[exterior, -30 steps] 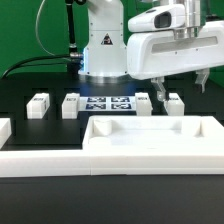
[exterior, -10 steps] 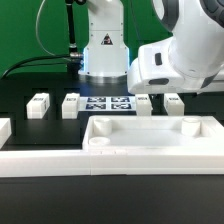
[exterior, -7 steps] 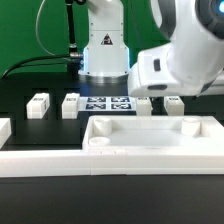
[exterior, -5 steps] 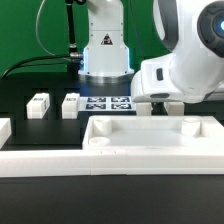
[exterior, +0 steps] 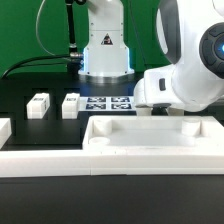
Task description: Assemble desk
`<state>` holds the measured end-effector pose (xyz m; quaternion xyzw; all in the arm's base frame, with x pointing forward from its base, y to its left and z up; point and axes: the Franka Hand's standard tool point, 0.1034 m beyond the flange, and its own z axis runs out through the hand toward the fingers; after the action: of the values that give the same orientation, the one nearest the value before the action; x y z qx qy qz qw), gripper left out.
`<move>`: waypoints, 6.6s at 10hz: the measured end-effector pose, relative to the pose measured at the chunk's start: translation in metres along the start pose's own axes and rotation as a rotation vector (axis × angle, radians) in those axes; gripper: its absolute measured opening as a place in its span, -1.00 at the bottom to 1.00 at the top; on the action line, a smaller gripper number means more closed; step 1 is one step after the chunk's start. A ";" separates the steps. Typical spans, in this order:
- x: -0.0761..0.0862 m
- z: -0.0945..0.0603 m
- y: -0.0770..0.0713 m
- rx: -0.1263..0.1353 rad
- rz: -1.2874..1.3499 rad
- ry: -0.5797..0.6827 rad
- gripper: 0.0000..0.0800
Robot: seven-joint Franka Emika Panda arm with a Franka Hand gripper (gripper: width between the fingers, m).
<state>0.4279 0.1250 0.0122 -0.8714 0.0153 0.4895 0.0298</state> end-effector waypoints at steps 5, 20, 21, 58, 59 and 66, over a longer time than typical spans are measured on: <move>0.000 0.000 0.000 0.000 0.000 0.000 -0.28; -0.074 -0.191 0.008 0.002 -0.169 0.642 -0.28; -0.068 -0.193 0.007 0.004 -0.167 0.731 -0.28; 0.017 -0.244 0.005 -0.022 -0.217 1.559 0.51; 0.017 -0.244 0.005 -0.022 -0.217 1.559 0.59; 0.016 -0.248 0.005 -0.022 -0.219 1.529 0.62</move>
Offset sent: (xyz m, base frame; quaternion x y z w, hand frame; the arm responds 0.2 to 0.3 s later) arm 0.0000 0.0000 0.0000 0.0000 0.0000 0.0000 1.0000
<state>0.6475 0.1032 0.1268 -0.9640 -0.0594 -0.2543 0.0504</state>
